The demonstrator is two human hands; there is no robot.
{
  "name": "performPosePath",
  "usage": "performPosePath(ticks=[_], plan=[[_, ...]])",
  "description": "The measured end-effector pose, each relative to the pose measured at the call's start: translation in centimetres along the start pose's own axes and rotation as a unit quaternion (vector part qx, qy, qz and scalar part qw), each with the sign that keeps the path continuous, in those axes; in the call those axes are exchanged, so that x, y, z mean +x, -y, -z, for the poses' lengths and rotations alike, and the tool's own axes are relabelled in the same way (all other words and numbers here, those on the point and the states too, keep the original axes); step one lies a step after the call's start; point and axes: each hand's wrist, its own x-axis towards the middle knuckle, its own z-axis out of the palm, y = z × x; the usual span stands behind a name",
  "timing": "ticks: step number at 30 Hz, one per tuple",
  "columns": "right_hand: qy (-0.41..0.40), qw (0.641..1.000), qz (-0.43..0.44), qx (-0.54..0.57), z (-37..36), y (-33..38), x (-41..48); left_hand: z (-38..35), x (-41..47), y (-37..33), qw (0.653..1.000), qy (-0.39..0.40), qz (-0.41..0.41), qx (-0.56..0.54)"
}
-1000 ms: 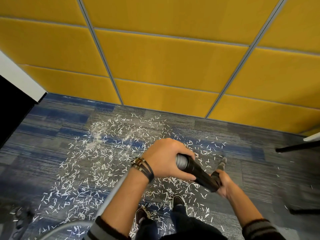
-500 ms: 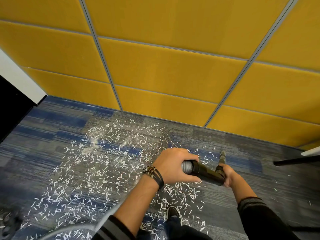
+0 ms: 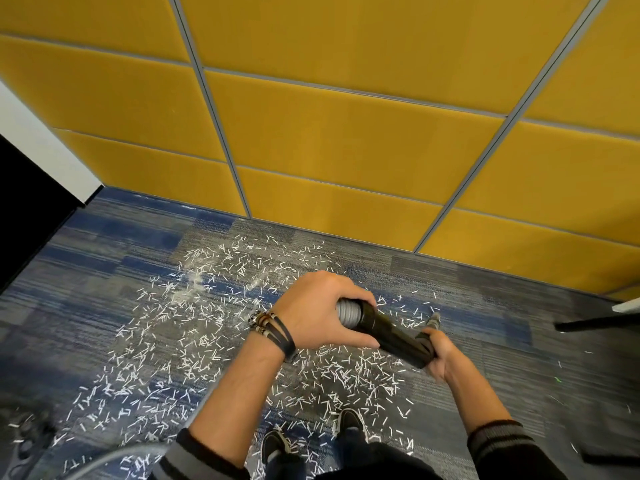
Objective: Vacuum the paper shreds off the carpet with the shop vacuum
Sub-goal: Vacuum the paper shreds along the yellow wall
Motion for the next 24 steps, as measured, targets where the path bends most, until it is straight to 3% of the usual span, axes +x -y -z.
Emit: performPosePath(ticks=[10, 19, 24], plan=[[-0.037, 0.998, 0.028, -0.033, 2.7, 3.3, 1.0, -3.2, 1.7, -1.7, 1.0, 0.012, 0.016, -0.002], [0.027, 0.999, -0.003, -0.024, 1.0, 1.5, 1.6, -1.8, 1.1, -2.0, 0.999, 0.023, -0.007, 0.032], [0.037, 0.998, 0.008, -0.051, 1.2, 2.9, 0.7, -0.9, 0.4, -2.9, 1.0, -0.019, 0.003, 0.008]])
